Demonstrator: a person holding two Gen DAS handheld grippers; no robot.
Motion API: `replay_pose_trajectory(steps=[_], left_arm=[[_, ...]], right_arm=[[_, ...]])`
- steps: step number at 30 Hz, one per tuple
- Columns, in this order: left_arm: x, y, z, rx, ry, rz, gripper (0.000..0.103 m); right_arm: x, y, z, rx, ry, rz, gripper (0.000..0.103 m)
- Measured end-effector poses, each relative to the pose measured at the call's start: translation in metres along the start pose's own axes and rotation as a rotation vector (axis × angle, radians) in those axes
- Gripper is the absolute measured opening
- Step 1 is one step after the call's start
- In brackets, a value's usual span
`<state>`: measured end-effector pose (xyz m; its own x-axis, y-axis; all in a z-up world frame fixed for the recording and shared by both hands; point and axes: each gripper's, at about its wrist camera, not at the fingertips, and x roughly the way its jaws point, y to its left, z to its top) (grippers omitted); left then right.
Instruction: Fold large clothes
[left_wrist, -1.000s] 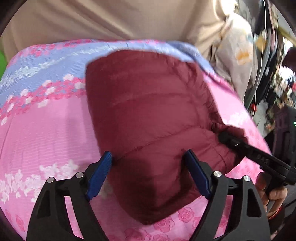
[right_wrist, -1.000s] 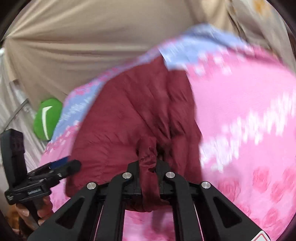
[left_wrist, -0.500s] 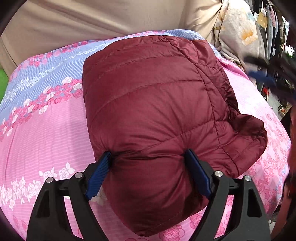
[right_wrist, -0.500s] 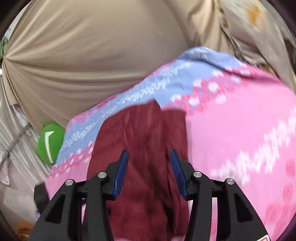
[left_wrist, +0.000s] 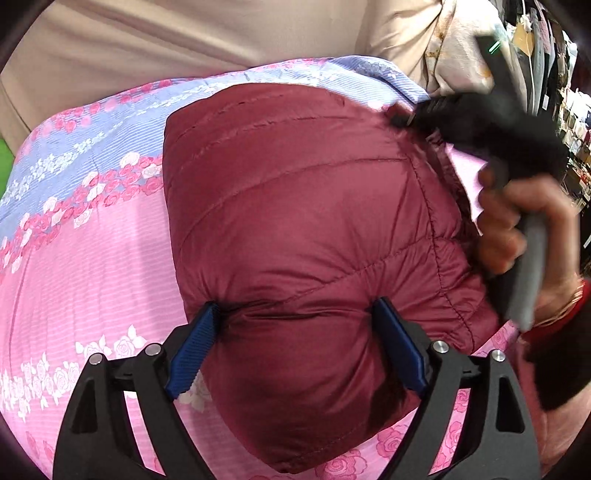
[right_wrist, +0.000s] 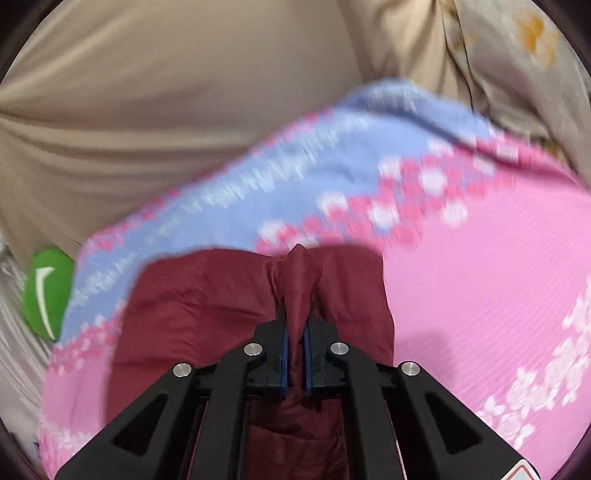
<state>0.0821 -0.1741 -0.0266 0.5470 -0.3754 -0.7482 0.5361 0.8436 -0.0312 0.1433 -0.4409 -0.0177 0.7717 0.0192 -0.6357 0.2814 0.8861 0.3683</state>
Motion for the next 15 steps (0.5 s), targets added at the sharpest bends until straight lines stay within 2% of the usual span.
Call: replay_pose_trajectory(steps=[2,5,9,11,13,15], left_arm=[[0.000,-0.004,0.002,0.013,-0.009,-0.010,0.086],[0.003,-0.010,0.003,0.029,-0.012,0.015,0.086],[0.005,-0.012,0.003,0.027,-0.005,0.026,0.086],[0.006,-0.012,0.003,0.026,0.002,0.031,0.086],[0.007,-0.012,0.002,0.026,0.004,0.035,0.086],[0.007,-0.013,0.002,0.023,0.003,0.035,0.087]], right_arm=[[0.019,-0.008,-0.010,0.010,0.036,-0.021,0.005],[0.031,-0.011,-0.013,0.008,0.069,-0.034,0.005],[0.036,-0.015,-0.010,0.013,0.099,-0.012,0.005],[0.025,-0.017,-0.008,0.040,0.084,-0.013,0.008],[-0.001,-0.016,-0.008,0.058,0.025,-0.035,0.019],[-0.029,-0.009,-0.009,0.045,-0.044,-0.045,0.019]])
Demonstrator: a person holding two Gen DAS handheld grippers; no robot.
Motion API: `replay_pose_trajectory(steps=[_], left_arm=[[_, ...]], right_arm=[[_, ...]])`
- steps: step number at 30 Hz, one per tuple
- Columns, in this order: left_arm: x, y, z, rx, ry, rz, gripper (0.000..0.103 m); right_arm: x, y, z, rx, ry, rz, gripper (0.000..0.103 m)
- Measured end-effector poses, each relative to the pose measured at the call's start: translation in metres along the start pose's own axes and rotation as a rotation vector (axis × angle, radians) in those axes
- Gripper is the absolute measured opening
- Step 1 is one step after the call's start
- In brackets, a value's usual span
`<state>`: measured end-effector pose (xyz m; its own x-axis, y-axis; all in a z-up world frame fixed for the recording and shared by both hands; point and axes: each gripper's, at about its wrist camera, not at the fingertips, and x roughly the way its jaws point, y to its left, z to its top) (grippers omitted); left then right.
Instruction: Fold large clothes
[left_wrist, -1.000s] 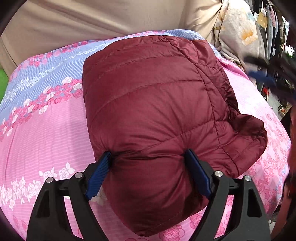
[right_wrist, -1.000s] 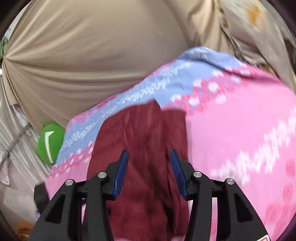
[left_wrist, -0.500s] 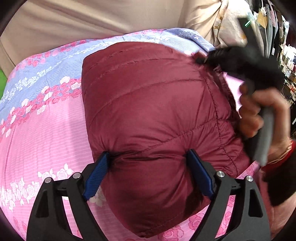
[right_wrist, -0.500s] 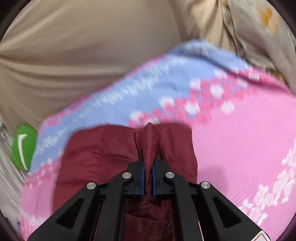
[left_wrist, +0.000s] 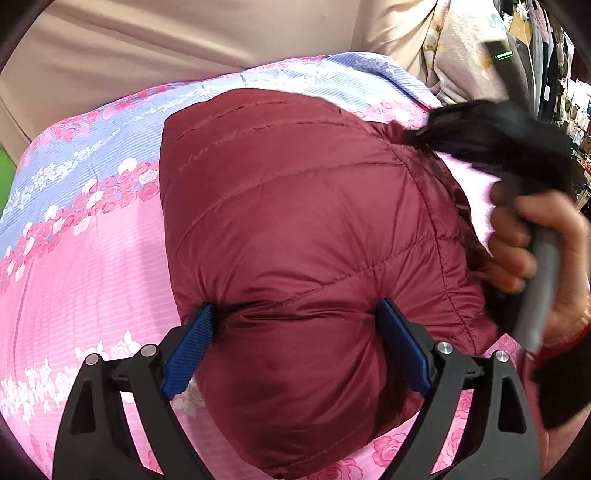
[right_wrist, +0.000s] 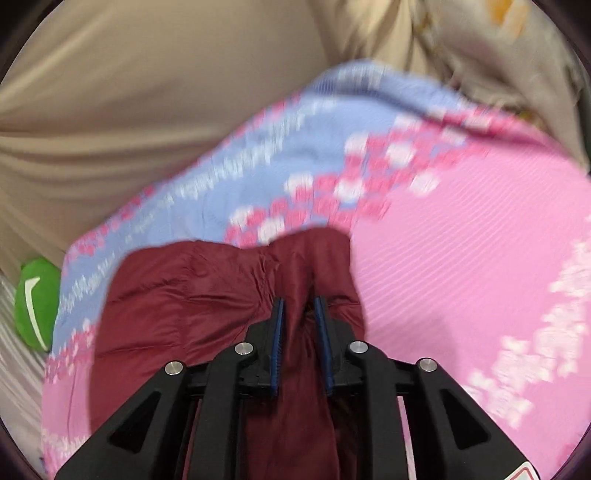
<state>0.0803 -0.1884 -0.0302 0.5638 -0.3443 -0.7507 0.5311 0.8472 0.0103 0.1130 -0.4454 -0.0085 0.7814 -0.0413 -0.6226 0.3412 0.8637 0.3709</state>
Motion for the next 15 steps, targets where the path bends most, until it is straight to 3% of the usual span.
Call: replay_pose_trajectory(steps=[3,5,10,15], left_arm=[[0.001,-0.001,0.001,-0.001,-0.001,-0.001,0.087],[0.002,0.000,0.001,-0.003,-0.002,-0.005,0.087],[0.000,0.001,0.000,-0.005,-0.004,-0.013,0.088],[0.000,-0.003,-0.001,0.012,-0.010,0.008,0.088]], right_arm=[[-0.036,0.013,-0.009,-0.066,-0.038,0.025,0.019],[-0.046,0.022,-0.023,-0.128,0.008,0.034,0.019],[-0.028,0.011,-0.063,-0.190,0.134,-0.069,0.008],[-0.011,-0.001,-0.071,-0.173,0.144,-0.044,0.008]])
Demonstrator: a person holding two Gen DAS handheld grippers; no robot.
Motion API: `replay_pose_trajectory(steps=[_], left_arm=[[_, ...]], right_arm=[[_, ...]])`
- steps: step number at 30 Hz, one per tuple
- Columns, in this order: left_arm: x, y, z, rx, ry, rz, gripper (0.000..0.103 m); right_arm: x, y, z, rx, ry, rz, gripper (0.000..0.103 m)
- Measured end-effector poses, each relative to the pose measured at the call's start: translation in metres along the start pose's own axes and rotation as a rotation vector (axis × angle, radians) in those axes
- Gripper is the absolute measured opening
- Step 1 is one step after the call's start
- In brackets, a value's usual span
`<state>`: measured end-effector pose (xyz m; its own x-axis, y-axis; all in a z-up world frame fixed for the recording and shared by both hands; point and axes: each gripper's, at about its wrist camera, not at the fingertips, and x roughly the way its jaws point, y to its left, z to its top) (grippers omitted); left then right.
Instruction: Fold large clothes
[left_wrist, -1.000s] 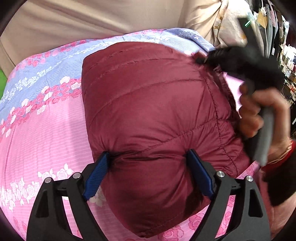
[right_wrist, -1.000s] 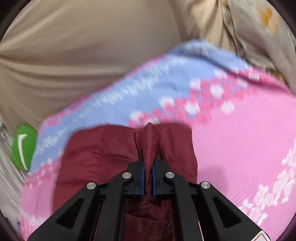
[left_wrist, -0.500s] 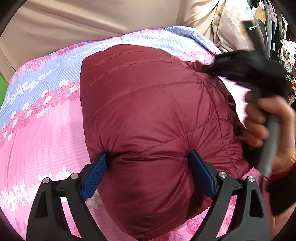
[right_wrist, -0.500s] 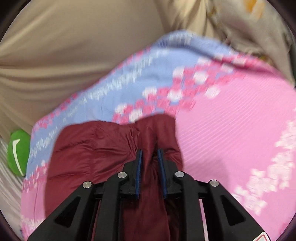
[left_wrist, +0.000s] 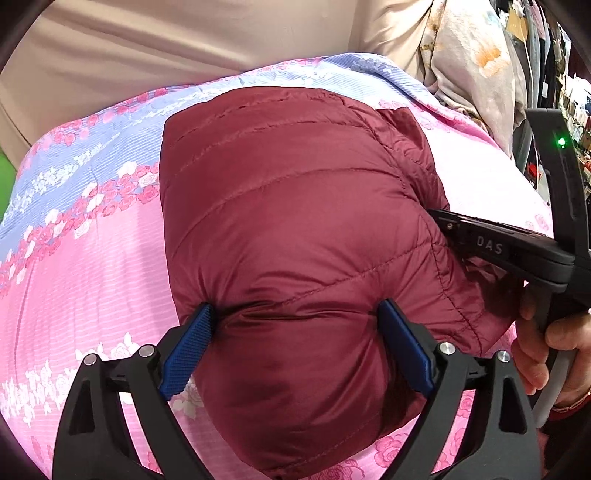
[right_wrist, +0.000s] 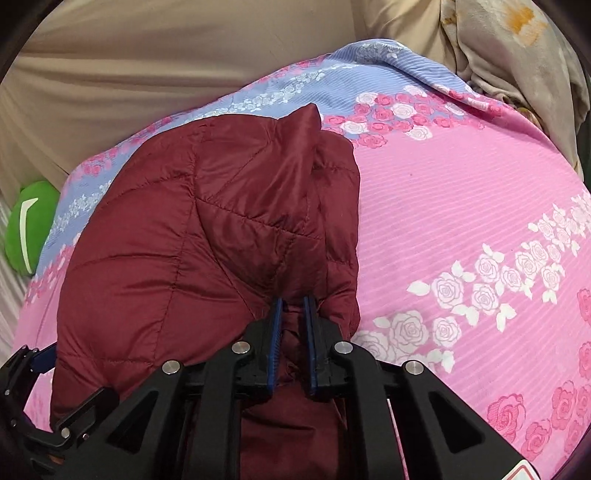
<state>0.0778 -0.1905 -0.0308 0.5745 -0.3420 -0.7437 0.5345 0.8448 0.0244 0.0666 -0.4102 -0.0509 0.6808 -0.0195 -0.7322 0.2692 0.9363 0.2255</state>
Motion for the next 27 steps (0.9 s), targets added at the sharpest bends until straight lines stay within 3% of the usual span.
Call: replay_pose_trajectory(steps=[5,8,10,14,15,21,23,27], left_arm=[[-0.009,0.009,0.003,-0.049,0.006,-0.015,0.088],[-0.010,0.012,0.002,-0.060,0.013,-0.020,0.088],[-0.011,0.012,0.001,-0.059,0.014,-0.018,0.088],[-0.009,0.010,0.000,-0.054,0.017,-0.018,0.088],[-0.009,0.009,-0.001,-0.052,0.017,-0.018,0.089],[-0.009,0.006,-0.003,-0.034,0.020,0.007,0.090],[-0.011,0.010,-0.003,-0.051,0.025,-0.003,0.090],[-0.014,0.013,-0.001,-0.079,0.028,-0.016,0.091]], right_arm=[[-0.029,0.000,0.002,0.035,-0.016,0.005,0.015],[-0.064,0.012,-0.003,-0.023,-0.061,0.009,0.016],[-0.077,0.022,-0.012,-0.077,-0.034,0.009,0.016],[-0.067,0.023,-0.038,-0.117,0.060,-0.017,0.014],[-0.060,0.021,-0.043,-0.116,0.072,-0.031,0.010],[-0.045,0.013,-0.045,-0.084,0.098,-0.013,0.011],[-0.057,0.008,-0.039,-0.047,0.077,0.023,0.017],[-0.075,-0.009,-0.024,0.053,0.000,0.073,0.049]])
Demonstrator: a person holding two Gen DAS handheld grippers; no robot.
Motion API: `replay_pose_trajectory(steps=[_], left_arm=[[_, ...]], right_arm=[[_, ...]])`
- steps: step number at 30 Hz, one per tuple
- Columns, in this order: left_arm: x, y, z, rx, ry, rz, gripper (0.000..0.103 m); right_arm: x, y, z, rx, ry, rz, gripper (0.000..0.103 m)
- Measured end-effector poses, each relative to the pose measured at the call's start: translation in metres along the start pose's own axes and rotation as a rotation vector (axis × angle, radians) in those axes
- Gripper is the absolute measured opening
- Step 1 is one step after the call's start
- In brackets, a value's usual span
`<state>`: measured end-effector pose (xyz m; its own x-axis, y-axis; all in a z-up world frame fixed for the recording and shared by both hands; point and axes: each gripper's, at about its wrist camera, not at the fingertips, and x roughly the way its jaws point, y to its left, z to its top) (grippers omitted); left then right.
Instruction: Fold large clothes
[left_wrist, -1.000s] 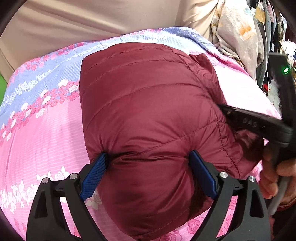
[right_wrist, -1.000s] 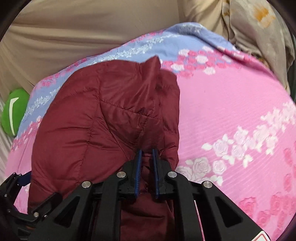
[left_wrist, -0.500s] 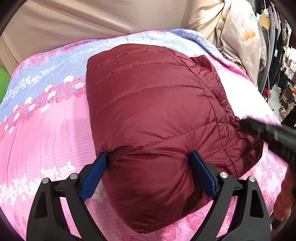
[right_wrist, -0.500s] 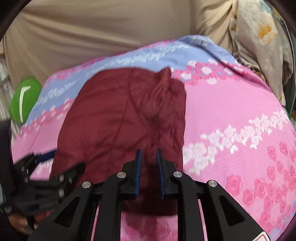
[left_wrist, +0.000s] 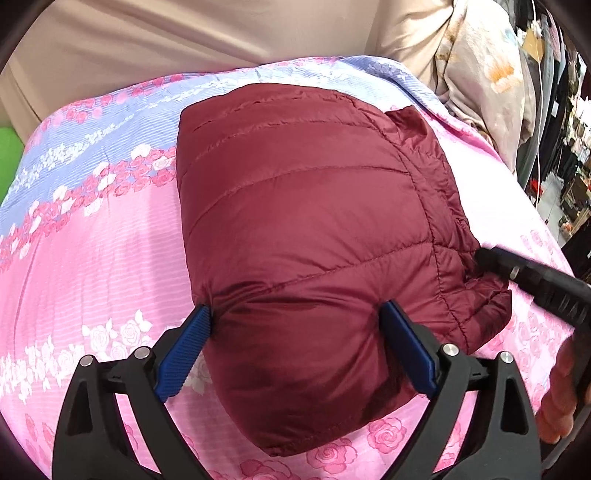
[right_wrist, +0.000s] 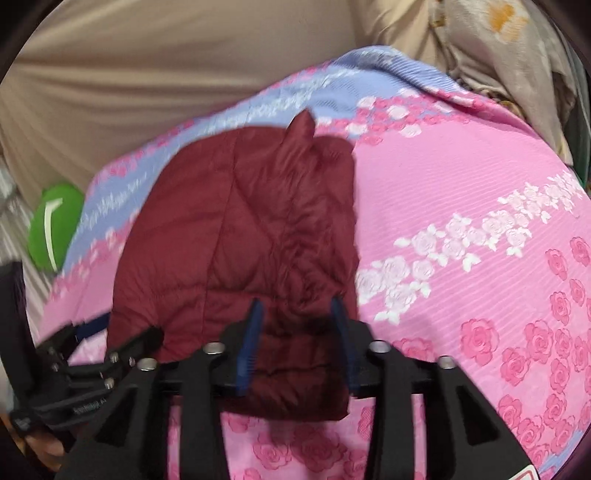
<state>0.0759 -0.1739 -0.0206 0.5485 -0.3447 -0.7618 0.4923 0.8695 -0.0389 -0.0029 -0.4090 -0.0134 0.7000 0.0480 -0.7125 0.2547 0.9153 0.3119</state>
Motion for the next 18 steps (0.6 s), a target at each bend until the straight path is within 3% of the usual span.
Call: replay_pose_trajectory(steps=[4,6,12,15,18], left_arm=[[-0.009,-0.001,0.004,0.007,-0.016,0.000,0.091],[-0.015,0.003,0.007,-0.002,-0.033,-0.012,0.094],[-0.013,0.053,0.021,-0.217,-0.007,-0.250,0.098],[0.007,0.072,0.021,-0.299,0.038,-0.247,0.098],[0.018,0.077,0.018,-0.319,0.063,-0.271,0.098]], right_arm=[[0.005,-0.013,0.011,0.049,-0.009,-0.024,0.065],[0.012,-0.016,0.012,0.064,0.015,-0.007,0.066],[0.032,-0.020,0.011,0.091,0.078,0.052,0.070],[0.042,-0.024,0.012,0.107,0.108,0.090,0.072],[0.052,-0.027,0.014,0.125,0.132,0.121,0.074]])
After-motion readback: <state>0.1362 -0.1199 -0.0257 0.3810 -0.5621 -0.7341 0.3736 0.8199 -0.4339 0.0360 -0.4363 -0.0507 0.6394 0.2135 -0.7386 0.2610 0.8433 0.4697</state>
